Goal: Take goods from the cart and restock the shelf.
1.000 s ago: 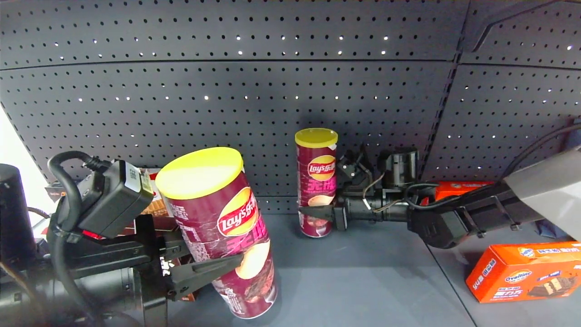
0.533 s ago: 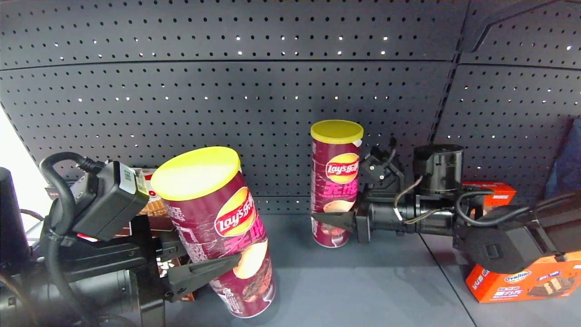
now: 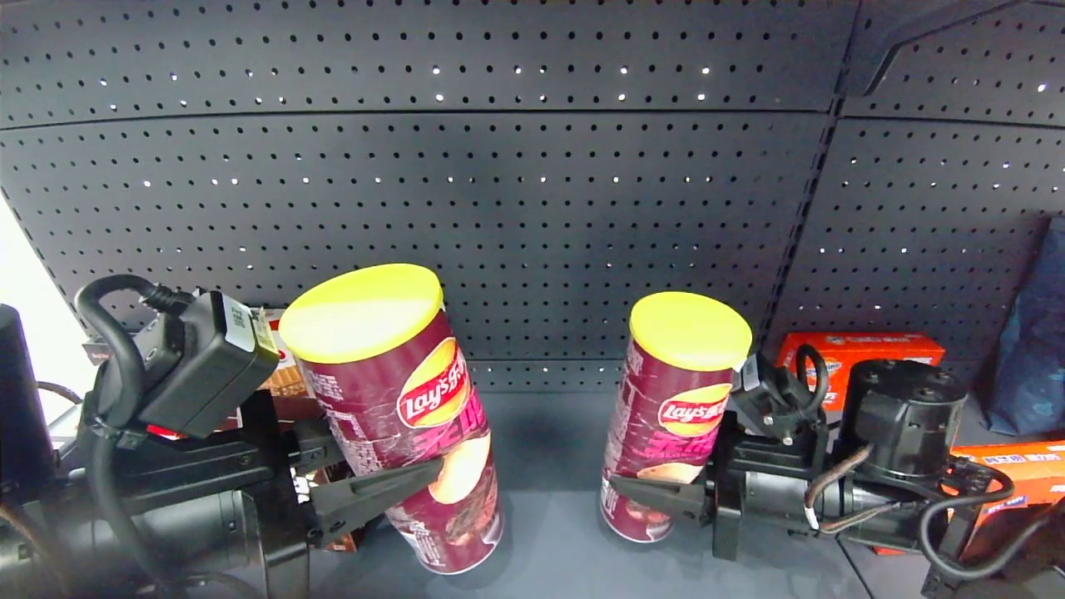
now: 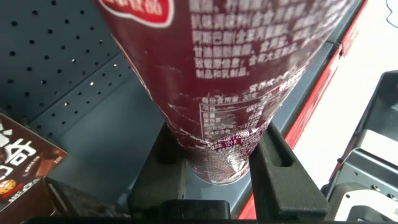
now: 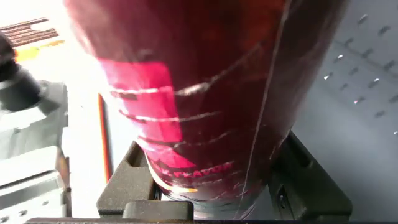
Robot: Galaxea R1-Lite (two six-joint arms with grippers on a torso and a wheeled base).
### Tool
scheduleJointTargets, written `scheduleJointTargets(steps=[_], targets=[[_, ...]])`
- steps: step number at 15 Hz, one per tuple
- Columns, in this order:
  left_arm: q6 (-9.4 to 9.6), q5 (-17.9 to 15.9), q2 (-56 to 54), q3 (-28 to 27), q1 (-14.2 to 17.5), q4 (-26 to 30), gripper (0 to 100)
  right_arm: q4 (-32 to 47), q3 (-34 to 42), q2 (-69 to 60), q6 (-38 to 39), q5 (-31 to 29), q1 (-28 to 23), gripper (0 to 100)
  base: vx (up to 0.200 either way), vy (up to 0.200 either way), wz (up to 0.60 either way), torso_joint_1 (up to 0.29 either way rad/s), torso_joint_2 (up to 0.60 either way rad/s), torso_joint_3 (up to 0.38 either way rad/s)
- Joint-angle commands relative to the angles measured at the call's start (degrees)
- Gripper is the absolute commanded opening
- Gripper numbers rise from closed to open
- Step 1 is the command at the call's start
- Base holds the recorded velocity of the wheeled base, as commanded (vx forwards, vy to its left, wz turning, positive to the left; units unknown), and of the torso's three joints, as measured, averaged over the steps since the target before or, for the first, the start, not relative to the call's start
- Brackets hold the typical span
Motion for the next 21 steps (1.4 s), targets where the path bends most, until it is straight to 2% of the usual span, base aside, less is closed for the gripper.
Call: scheduleJointTargets(steps=[1,7,11,16,21], targets=[[-0.05,0.28,0.26,-0.02,-1.13,-0.05,0,-1.68,2.7,2.1,0.67,0.0,0.94,0,0.0,0.0,0.0,0.0,0.0,0.0],[-0.13,0.45,0.7,-1.25,-1.31,0.39,0,-4.5,2.17,6.49,2.51,-0.26,2.35,0,0.0,0.0,0.0,0.0,0.0,0.0],[-0.13,0.45,0.52,-0.81,-1.22,0.3,0,-8.45,1.3,9.48,6.73,-4.92,6.75,0,0.0,0.0,0.0,0.0,0.0,0.0],[-0.22,0.45,0.43,-0.19,-1.13,0.3,0,-8.54,1.03,10.09,6.73,-4.92,6.48,0,0.0,0.0,0.0,0.0,0.0,0.0],[-0.22,0.36,0.43,-0.1,-1.13,0.3,0,-8.54,1.47,9.83,6.38,-4.57,4.02,0,0.0,0.0,0.0,0.0,0.0,0.0]])
